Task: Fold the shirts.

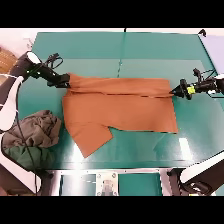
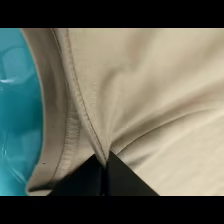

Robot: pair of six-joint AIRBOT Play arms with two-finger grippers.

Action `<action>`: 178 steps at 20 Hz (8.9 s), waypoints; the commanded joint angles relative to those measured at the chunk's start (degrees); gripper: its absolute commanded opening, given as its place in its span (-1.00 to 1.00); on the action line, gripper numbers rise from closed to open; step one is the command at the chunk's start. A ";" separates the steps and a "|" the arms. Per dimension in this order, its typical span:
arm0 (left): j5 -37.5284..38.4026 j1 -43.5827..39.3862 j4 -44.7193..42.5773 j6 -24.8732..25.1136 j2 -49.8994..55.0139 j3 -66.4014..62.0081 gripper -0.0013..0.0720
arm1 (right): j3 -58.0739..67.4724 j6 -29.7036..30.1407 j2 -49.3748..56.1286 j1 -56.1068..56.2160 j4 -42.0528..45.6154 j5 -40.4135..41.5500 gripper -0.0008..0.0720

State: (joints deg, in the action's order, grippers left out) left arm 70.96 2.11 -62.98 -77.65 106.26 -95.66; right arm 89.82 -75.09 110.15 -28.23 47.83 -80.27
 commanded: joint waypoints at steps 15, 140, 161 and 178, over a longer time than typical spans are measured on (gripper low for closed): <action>15.74 2.93 -3.89 -7.87 -28.41 25.31 -0.92 | -39.74 -11.58 -36.37 -9.64 16.52 -0.20 -0.94; 16.94 4.07 12.44 -1.77 -3.91 -21.53 -0.91 | 4.11 -13.73 -10.29 42.03 1.64 21.99 0.39; 17.16 4.07 12.50 -1.99 -3.87 -21.53 -0.91 | -11.02 -0.35 -10.08 22.12 -16.13 16.92 -0.94; 16.92 4.04 12.57 -1.79 -3.87 -21.53 -0.91 | -39.91 -10.43 -38.14 -53.37 15.85 16.90 -0.94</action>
State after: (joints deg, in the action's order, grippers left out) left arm 87.92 6.15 -50.41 -79.48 102.37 -117.19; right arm 58.43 -84.60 75.22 -72.55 60.49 -67.99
